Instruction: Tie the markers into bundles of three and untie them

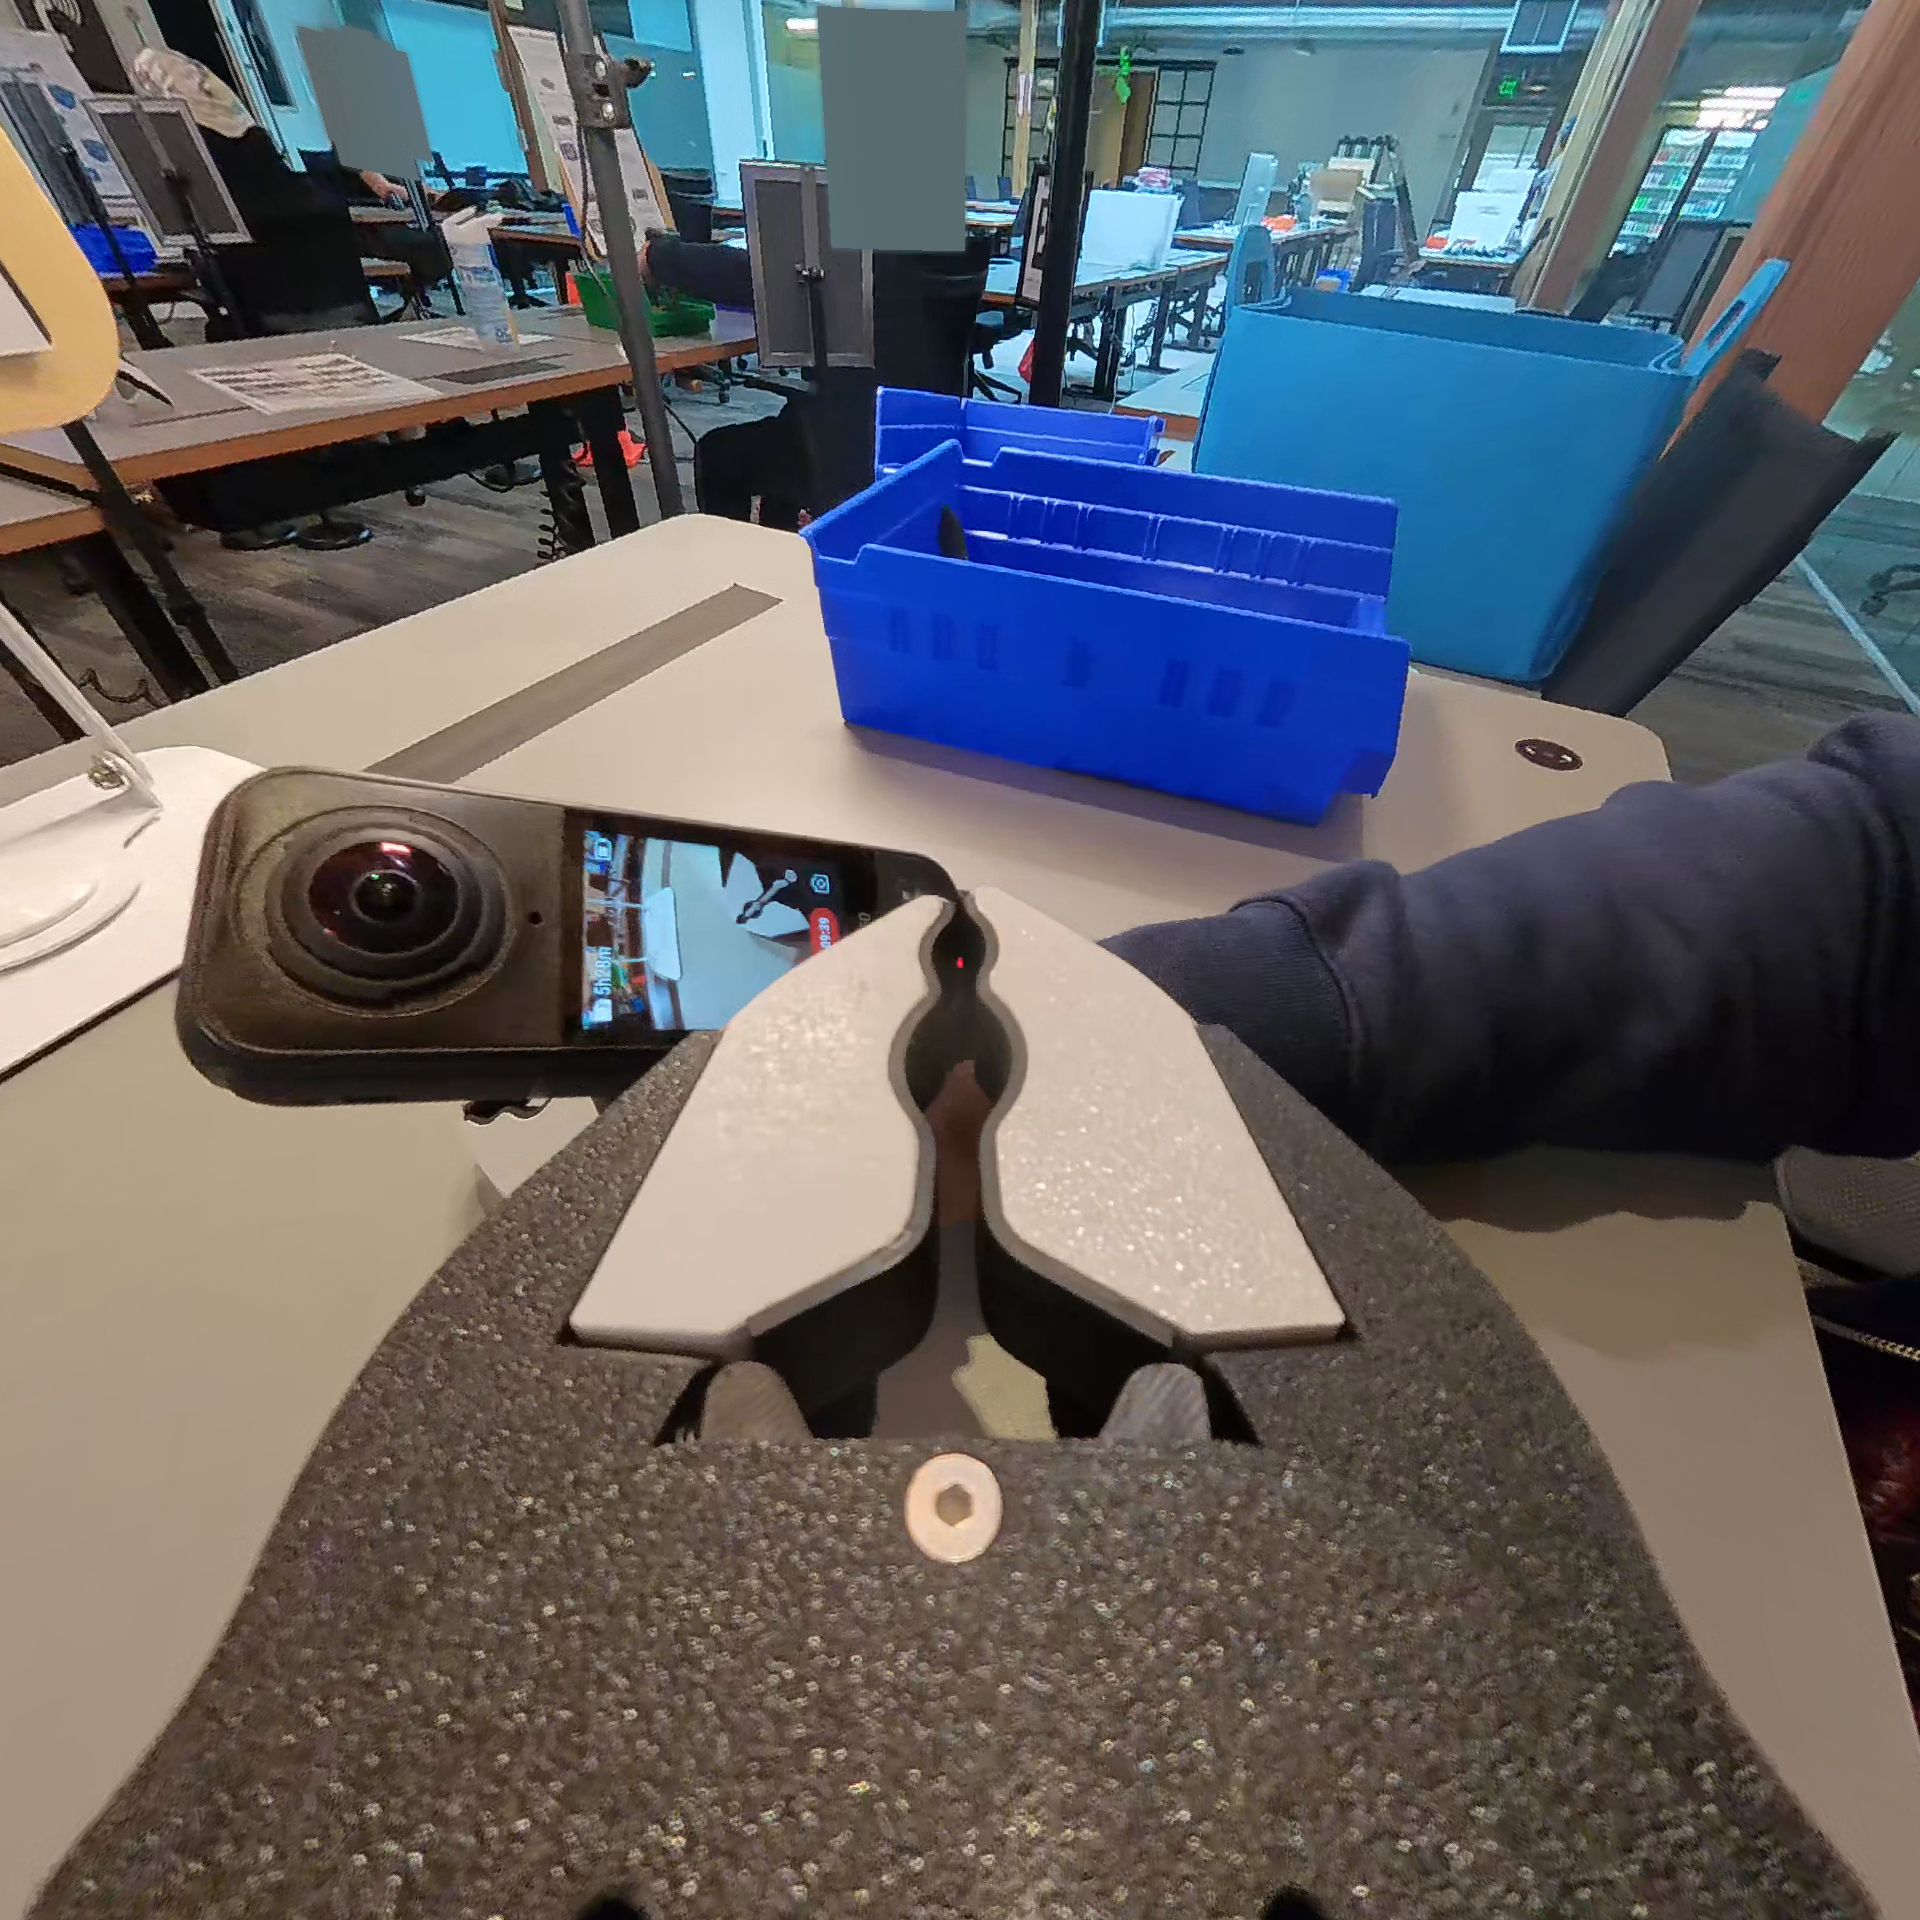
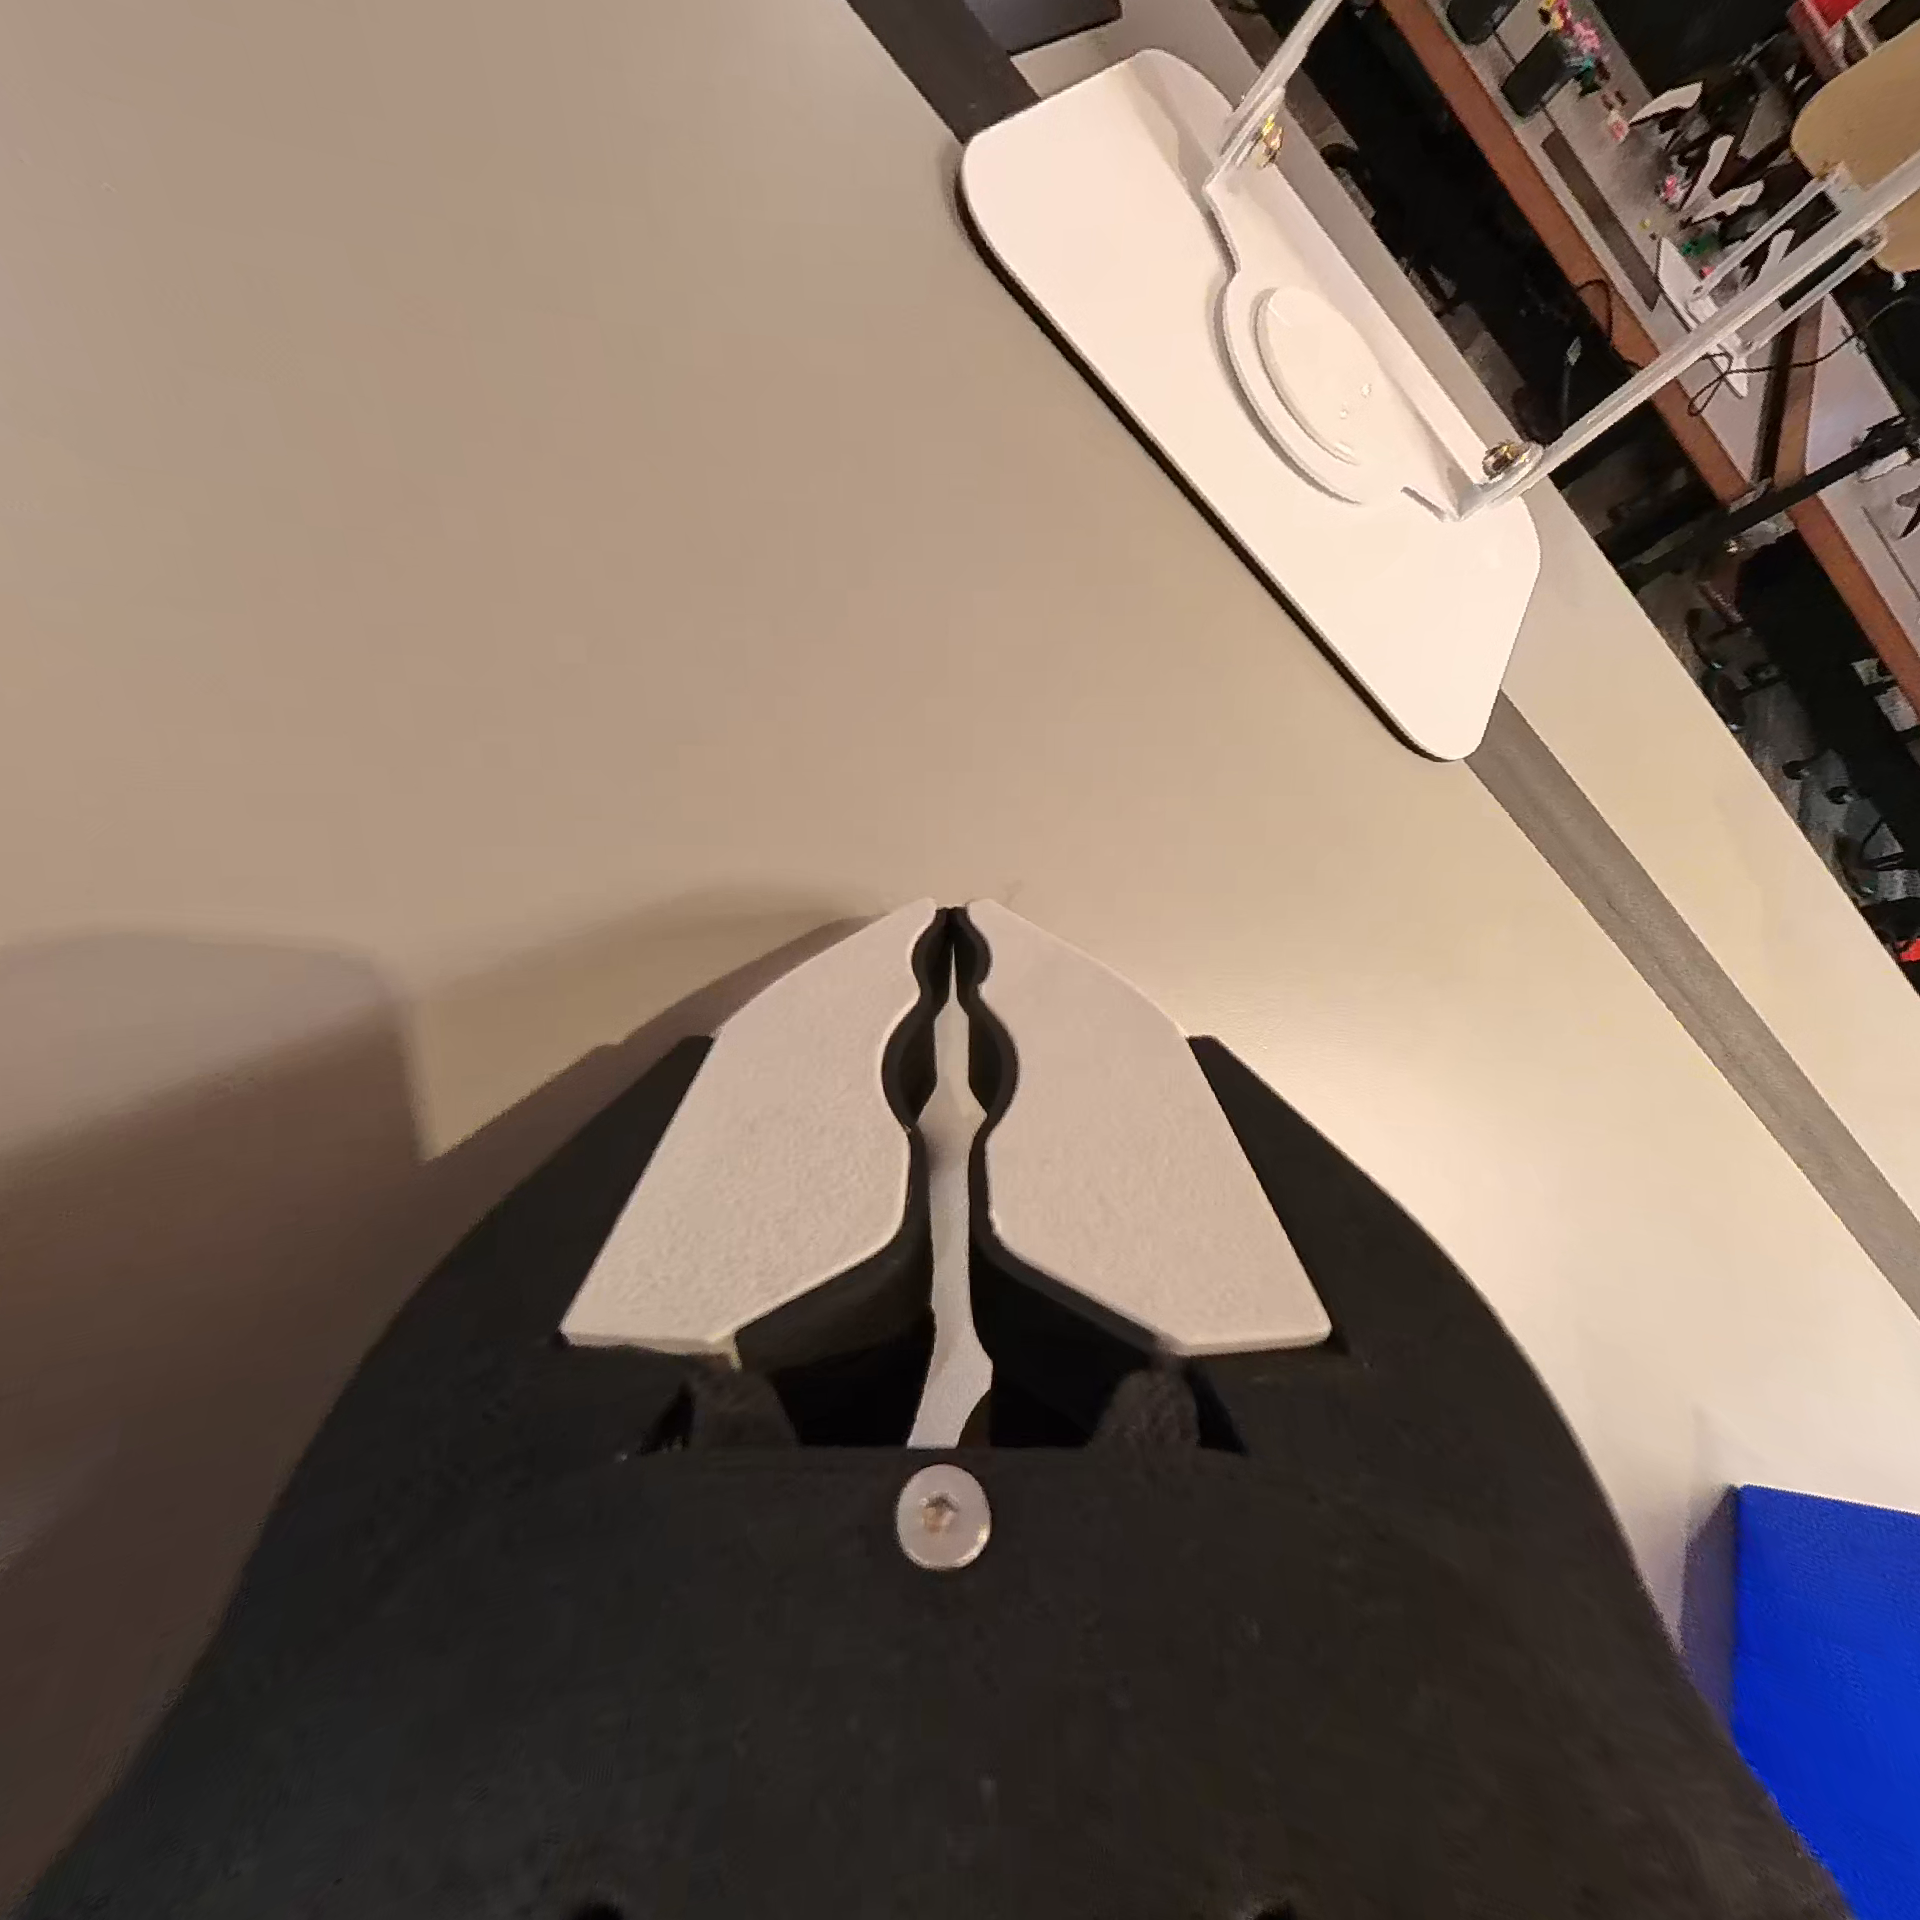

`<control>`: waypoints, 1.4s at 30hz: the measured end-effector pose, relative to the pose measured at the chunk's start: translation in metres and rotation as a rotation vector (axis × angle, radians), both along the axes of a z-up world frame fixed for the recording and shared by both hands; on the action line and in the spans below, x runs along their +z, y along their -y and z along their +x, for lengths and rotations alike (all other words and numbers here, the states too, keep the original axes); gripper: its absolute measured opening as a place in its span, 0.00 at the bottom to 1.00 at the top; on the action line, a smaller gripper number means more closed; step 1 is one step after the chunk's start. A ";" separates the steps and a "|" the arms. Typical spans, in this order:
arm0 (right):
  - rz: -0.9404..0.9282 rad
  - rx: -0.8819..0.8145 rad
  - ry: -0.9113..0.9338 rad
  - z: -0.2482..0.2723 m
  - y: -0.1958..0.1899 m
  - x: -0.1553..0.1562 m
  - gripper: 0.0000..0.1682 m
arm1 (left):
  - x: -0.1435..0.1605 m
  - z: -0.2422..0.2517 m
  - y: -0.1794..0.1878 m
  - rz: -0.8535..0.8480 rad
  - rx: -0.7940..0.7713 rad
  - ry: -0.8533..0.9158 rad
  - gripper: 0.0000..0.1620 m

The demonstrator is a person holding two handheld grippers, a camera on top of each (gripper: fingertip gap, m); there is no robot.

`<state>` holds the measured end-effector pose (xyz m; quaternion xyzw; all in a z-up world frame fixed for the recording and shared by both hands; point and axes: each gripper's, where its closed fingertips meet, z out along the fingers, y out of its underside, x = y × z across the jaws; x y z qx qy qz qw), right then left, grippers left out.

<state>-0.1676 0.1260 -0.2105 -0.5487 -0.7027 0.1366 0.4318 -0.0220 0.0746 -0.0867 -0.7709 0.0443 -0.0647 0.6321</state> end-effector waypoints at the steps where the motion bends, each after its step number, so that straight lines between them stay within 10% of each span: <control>1: 0.005 0.001 -0.001 0.000 0.000 0.000 0.00 | 0.000 -0.001 0.000 -0.003 0.003 0.001 0.00; 42: 0.020 0.014 -0.003 0.000 0.002 0.000 0.00 | -0.006 0.000 0.000 -0.013 -0.005 -0.016 0.00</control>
